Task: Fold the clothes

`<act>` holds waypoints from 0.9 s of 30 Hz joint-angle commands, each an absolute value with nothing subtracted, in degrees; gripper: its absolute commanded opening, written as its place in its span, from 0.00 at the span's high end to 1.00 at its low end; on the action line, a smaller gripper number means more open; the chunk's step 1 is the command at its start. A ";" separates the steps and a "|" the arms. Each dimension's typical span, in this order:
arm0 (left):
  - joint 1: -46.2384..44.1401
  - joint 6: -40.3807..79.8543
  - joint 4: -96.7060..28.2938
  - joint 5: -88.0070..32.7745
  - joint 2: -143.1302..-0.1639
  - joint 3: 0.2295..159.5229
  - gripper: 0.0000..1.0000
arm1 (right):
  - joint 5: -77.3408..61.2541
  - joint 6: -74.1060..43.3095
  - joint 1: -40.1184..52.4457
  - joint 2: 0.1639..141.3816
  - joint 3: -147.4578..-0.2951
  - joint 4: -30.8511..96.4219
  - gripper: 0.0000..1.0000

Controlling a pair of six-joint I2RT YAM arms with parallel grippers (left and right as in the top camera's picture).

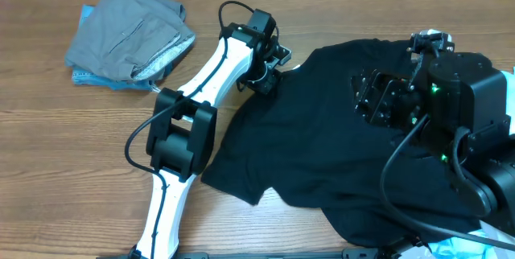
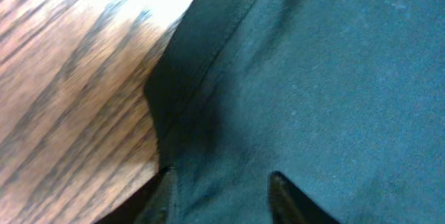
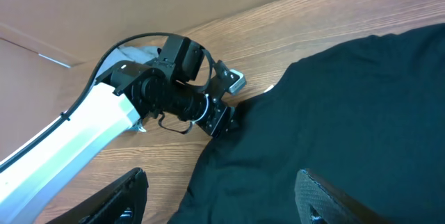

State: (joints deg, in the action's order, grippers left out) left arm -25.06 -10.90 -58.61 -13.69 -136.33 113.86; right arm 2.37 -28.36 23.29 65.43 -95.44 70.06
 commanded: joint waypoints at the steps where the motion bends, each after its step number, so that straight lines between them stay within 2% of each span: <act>1: -25.21 -11.09 -57.76 -12.86 -138.93 113.67 0.64 | 2.94 -28.60 23.00 65.17 -96.07 69.97 0.29; 3: -25.19 -10.55 -57.74 -12.45 -139.65 113.67 0.72 | 2.94 -28.60 23.00 65.17 -96.07 70.00 0.30; 6: -25.19 -8.97 -58.33 -9.65 -140.42 113.67 0.96 | 2.96 -28.58 23.00 65.17 -96.07 69.97 0.30; 7: -25.19 -8.10 -58.52 -7.92 -140.46 113.67 0.96 | 2.96 -28.58 23.00 65.17 -96.07 70.00 0.30; 13: -20.93 6.24 -63.53 5.54 -137.25 116.64 0.96 | 3.07 -28.56 23.00 65.17 -96.07 70.02 0.31; 22: -6.00 9.23 -69.30 7.88 -125.25 118.67 0.95 | 4.05 -28.56 23.00 65.17 -96.07 70.85 0.31; 24: -3.42 9.23 -70.39 6.52 -123.09 118.67 0.87 | 4.47 -28.58 23.00 65.17 -96.07 70.85 0.31; 25: -2.52 8.58 -70.39 3.36 -122.28 118.67 0.78 | 4.47 -28.58 23.00 65.17 -96.07 70.87 0.31; 27: -1.85 2.87 -69.73 -6.83 -121.08 118.67 0.68 | 4.47 -28.58 23.00 65.17 -96.07 70.83 0.31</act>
